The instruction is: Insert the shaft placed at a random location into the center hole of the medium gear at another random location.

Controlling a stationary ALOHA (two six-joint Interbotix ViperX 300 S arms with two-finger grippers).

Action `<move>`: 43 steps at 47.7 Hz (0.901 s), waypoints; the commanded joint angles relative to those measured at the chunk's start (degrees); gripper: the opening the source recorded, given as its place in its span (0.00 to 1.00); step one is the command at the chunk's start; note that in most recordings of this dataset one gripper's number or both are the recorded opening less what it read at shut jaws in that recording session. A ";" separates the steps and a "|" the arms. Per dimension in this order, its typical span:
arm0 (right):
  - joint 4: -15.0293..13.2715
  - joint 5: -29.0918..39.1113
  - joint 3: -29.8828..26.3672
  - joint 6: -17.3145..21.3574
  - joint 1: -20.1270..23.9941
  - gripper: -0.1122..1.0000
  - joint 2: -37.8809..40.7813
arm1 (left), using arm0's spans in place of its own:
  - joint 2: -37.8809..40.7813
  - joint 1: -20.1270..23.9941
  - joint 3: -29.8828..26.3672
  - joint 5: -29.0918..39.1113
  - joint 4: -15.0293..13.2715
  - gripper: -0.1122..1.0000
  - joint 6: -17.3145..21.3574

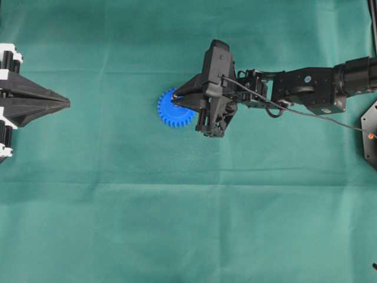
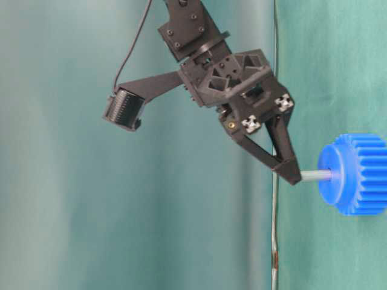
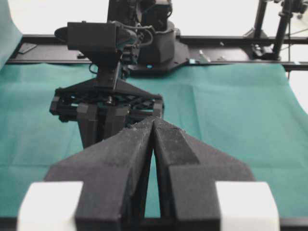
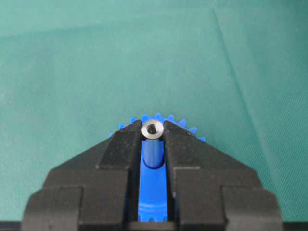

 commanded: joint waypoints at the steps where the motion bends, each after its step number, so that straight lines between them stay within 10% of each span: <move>1: 0.18 -0.97 -0.70 -0.18 0.18 0.22 -0.35 | 0.26 -0.09 -1.23 -0.26 0.18 0.10 -0.09; 43: 0.18 -0.79 -1.23 -0.18 0.18 0.22 2.81 | 0.26 -0.09 -1.32 -0.26 0.18 0.10 0.00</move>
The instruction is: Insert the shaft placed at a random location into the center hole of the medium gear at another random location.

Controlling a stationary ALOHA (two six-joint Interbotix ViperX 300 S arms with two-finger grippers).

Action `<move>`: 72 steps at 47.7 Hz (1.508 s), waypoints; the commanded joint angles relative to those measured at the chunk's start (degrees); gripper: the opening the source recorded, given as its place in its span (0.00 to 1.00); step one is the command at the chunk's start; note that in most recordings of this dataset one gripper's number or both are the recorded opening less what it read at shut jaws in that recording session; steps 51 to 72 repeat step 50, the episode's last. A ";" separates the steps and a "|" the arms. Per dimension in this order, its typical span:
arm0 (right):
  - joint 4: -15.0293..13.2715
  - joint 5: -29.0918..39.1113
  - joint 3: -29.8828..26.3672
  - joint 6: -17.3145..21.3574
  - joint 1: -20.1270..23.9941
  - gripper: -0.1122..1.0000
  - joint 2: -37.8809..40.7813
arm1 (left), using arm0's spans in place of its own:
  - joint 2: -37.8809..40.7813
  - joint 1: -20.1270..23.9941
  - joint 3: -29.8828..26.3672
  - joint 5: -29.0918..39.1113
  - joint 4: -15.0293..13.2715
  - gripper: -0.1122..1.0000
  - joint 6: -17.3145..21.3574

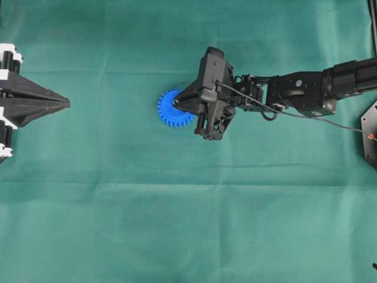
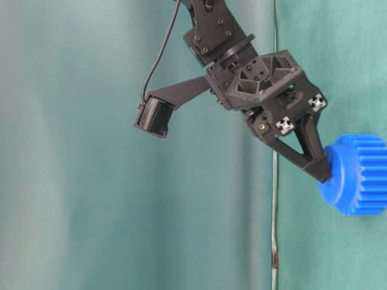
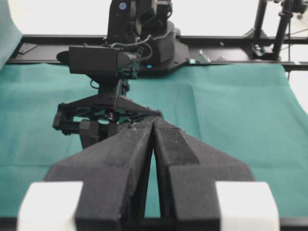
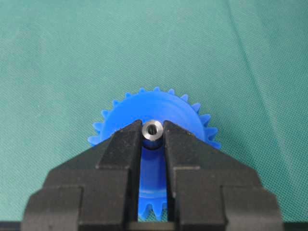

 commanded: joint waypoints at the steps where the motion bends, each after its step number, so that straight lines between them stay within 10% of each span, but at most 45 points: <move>1: 0.18 -0.09 -1.14 -0.18 0.18 0.22 -0.70 | 0.26 -0.09 -1.32 -0.26 0.09 0.10 0.00; 11: 0.18 0.26 -1.14 -0.09 0.18 0.25 -0.70 | 0.26 -0.09 -1.23 -0.26 0.09 0.10 0.00; 25: 0.18 0.88 -1.58 -0.09 0.53 0.91 -2.99 | 0.18 -0.09 -1.32 -0.35 0.18 0.10 0.00; 72: -0.35 4.22 1.93 -0.53 0.62 0.82 -15.29 | 0.18 -0.09 -1.32 -0.26 0.18 0.10 0.00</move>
